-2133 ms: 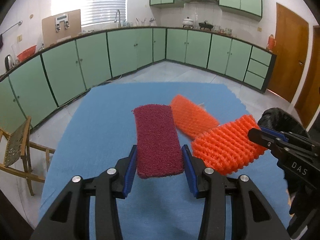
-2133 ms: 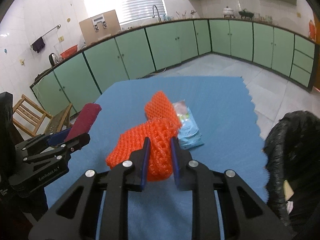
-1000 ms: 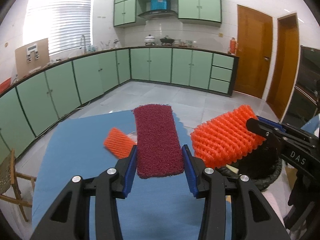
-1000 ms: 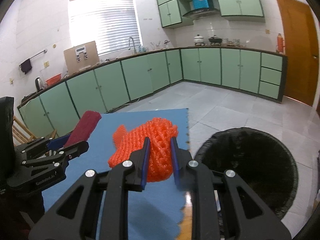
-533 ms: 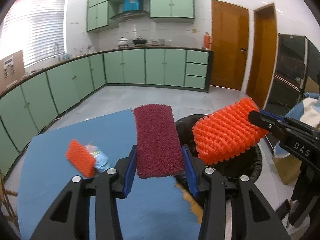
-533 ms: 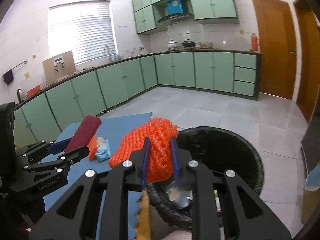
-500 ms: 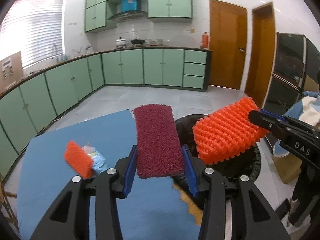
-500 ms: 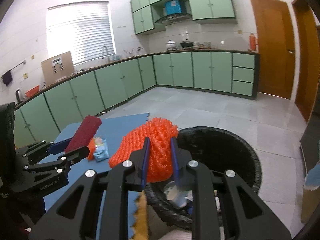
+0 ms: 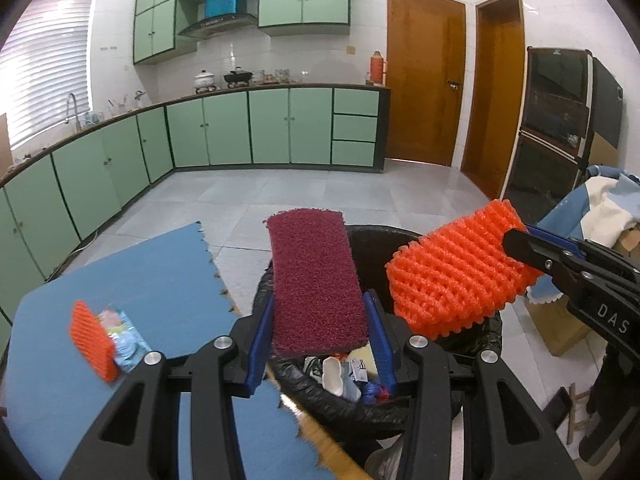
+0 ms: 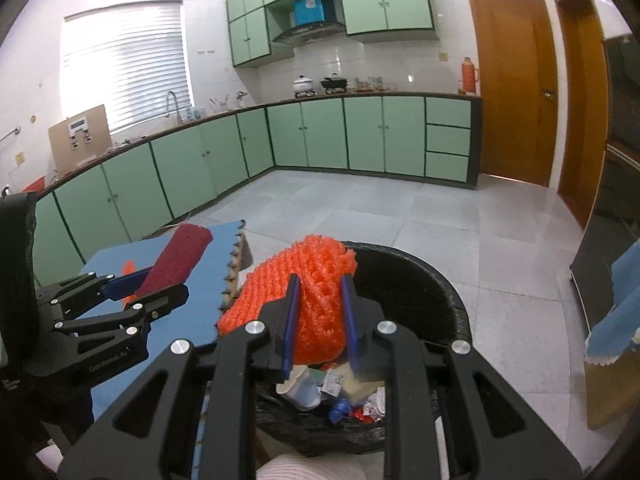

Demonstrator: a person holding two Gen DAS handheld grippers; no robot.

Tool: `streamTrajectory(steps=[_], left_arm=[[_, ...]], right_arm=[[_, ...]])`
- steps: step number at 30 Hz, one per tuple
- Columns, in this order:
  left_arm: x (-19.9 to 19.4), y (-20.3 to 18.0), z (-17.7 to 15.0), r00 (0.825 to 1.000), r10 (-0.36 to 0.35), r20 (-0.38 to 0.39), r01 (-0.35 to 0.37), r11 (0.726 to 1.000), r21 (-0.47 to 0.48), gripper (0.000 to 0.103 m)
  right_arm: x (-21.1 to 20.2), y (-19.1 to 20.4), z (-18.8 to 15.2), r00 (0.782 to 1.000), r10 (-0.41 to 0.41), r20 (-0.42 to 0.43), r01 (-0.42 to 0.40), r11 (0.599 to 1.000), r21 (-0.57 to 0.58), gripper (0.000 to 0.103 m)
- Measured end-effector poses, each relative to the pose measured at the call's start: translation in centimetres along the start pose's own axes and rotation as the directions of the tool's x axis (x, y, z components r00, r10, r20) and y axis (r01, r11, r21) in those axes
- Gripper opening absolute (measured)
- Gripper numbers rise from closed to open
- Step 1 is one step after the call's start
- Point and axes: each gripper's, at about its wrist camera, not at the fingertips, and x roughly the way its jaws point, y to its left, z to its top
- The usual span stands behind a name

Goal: Collect trash
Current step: 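Carry the pad and mesh over the bin and open both tools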

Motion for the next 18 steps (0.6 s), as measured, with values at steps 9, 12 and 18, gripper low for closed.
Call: streamTrajectory(steps=[9,12,18], left_arm=[[5.1,-1.2,-0.1,0.998,-0.027,-0.059,0.028,0.999,0.022,0.043],[6.7,-1.8,-0.3,0.997,-0.025,-0.067,0.027,0.999,0.036,0.043],[10.7,-2.7,-1.0,0.994,-0.031,-0.104,0.035,0.999,0.038,0.043]], right_arm=[[4.1,-2.4,-1.3,0.997,-0.046,-0.062,0.048,0.998,0.028,0.019],[5.8,-3.2,-1.9,0.994,-0.059,-0.089,0.064,0.997,0.045,0.019],[8.9,-5.0,-3.4,0.987,-0.077,-0.143,0.087,0.994,0.072,0.019]])
